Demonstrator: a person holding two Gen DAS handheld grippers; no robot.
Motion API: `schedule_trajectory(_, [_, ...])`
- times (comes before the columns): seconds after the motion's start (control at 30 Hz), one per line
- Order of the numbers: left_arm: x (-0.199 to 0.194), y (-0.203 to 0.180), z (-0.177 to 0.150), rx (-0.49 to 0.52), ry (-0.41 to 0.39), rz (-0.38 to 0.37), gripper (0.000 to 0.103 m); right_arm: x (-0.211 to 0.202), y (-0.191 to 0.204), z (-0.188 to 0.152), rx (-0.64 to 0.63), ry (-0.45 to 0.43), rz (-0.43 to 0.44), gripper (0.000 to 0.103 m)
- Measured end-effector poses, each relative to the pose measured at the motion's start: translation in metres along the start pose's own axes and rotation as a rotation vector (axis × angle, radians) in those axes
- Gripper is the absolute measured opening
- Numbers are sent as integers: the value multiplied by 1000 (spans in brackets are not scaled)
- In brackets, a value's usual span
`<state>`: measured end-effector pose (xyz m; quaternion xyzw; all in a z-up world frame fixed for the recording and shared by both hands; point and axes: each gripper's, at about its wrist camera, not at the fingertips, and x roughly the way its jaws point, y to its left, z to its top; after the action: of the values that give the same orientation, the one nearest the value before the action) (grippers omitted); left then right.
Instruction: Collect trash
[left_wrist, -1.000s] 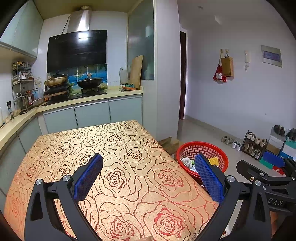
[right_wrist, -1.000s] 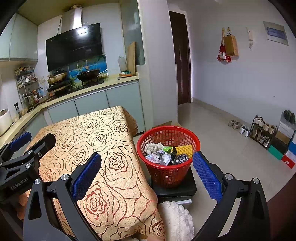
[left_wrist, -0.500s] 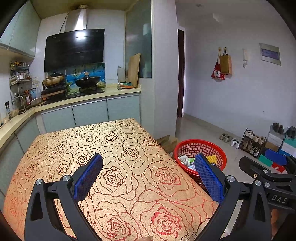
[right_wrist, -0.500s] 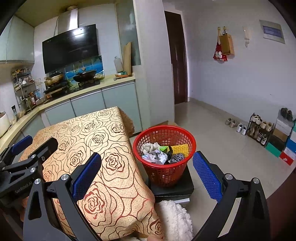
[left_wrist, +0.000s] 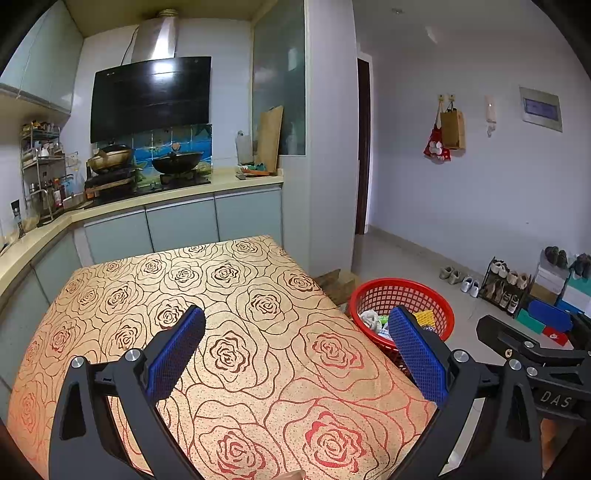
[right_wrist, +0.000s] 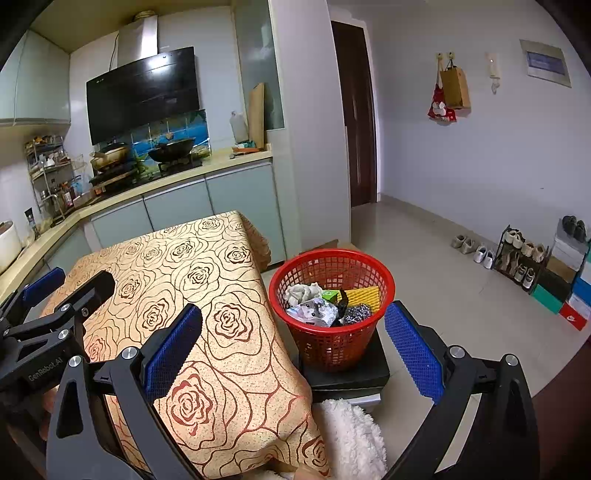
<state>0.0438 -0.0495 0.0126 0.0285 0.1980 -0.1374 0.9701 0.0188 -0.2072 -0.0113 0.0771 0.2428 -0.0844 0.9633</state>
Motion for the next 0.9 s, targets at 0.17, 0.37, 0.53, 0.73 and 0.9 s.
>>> schedule_trajectory(0.17, [-1,-1,1,0,-2,0,96,0,0,0,0,-2,0,96])
schedule_trajectory(0.37, [-3,1,1,-2,-5,-1,96,0,1,0,0,-2,0,96])
schedule_trajectory(0.53, [-4,0,2,-1,-6,-2,96,0,0,0,-1,-2,0,96])
schedule_trajectory(0.73, [-4,0,3,-1,-5,-3,96,0,0,0,0,-1,0,96])
schedule_trajectory(0.9, [-5,0,3,-1,-7,0,96,0,0,1,-1,-1,1,96])
